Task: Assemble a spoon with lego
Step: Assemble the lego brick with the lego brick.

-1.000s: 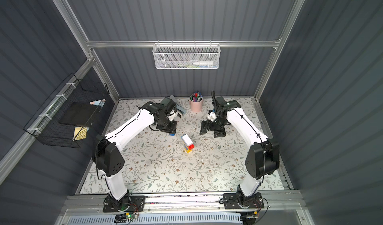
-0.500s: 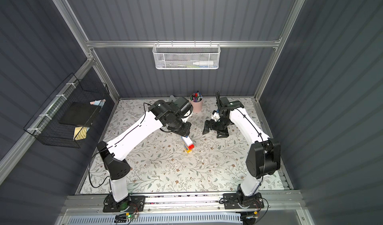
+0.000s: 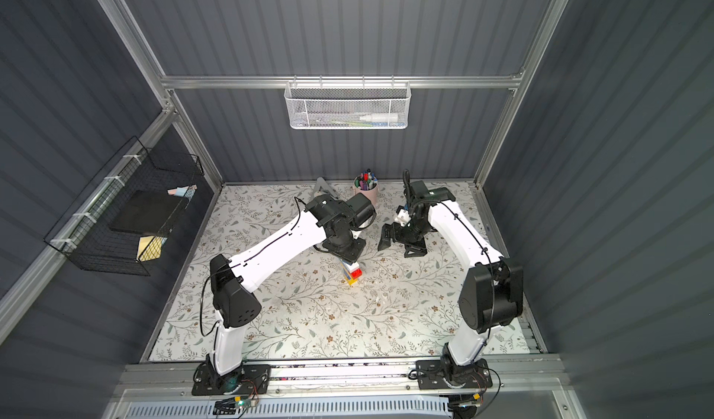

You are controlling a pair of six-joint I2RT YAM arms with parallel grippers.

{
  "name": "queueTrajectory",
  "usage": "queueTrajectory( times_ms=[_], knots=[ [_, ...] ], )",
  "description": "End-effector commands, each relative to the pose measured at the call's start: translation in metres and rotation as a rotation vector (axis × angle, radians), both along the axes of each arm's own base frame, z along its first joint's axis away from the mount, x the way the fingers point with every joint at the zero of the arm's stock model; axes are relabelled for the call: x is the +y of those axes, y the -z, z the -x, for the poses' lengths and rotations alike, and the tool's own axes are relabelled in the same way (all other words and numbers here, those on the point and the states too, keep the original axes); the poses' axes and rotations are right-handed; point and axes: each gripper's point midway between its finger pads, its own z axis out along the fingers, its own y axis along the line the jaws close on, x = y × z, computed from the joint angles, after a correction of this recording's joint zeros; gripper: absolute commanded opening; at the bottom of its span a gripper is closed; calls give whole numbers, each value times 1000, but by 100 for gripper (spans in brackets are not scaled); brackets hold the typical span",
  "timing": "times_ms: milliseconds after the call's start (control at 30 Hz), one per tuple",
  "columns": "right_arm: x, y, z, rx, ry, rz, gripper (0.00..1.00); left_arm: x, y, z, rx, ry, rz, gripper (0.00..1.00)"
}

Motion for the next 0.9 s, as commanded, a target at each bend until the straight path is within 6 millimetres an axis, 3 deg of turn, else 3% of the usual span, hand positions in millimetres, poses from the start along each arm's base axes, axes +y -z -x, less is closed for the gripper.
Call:
queueTrajectory(
  times_ms=[0,567,867],
  knots=[
    [-1,4,6,35,-14,-5,95,6,8,-8,-15,9,-54,29],
    [1,9,10,49,-17,-23,94,10,23,-9,-59,100,-61,33],
    [1,10,14,56,-22,-25,94,3,21,-5,-44,133,-28,33]
  ],
)
